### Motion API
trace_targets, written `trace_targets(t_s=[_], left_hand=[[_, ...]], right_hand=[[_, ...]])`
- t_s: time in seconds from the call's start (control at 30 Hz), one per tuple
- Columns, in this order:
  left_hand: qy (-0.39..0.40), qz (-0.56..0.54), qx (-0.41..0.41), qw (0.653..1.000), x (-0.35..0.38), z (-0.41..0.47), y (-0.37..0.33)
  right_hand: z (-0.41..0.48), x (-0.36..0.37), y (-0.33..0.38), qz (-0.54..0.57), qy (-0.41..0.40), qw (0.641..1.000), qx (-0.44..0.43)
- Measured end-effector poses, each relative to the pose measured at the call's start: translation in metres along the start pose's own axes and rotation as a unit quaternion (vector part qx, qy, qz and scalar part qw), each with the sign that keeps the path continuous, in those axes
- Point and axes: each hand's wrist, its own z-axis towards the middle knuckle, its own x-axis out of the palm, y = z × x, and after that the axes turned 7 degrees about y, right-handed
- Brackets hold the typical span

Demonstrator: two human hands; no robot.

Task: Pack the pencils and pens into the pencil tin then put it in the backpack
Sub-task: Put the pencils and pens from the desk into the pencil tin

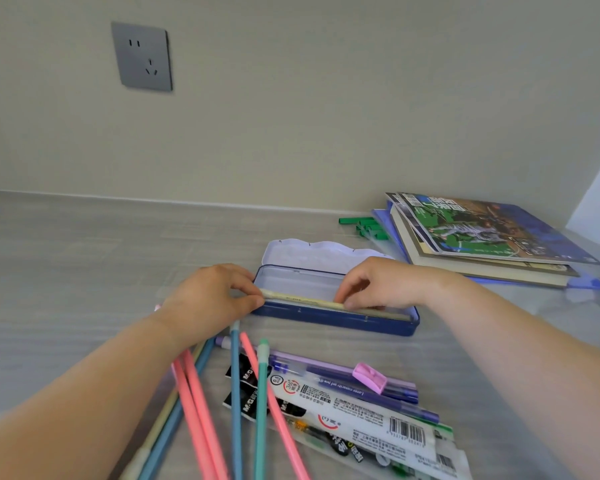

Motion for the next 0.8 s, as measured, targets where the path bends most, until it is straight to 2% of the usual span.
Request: trace_targets(t_s=[0.07,0.2,0.27,0.47,0.57,0.63,0.7,0.8], left_hand=[[-0.011,0.015,-0.011,1.0,0.0,-0.001,0.0],[-0.029,-0.019,-0.017,0.999,-0.006,-0.004,-0.003],[-0.03,-0.018,-0.012,0.999,-0.013,-0.009,-0.006],[-0.034,0.012,-0.015,0.999,-0.038,-0.05,0.007],[-0.07,0.01,-0.009,0.997,-0.041,-0.075,0.021],[-0.089,0.019,-0.002,0.996,-0.036,-0.087,0.028],[-0.094,0.015,-0.008,0.995,-0.033,-0.09,0.032],[-0.089,-0.009,-0.032,0.995,-0.035,-0.087,0.039]], right_hand=[[0.002,0.001,-0.001,-0.012,-0.046,0.999,-0.006],[-0.007,-0.002,0.006,0.062,-0.15,0.986,-0.026],[-0.019,-0.002,0.011,0.02,-0.165,0.986,-0.028],[-0.065,0.018,0.055,-0.05,-0.113,0.987,-0.103],[-0.078,0.041,0.079,-0.106,-0.059,0.982,-0.146],[-0.084,0.058,0.089,-0.137,-0.054,0.974,-0.17],[-0.09,0.071,0.098,-0.108,-0.076,0.981,-0.144],[-0.092,0.083,0.108,-0.091,-0.093,0.991,-0.032]])
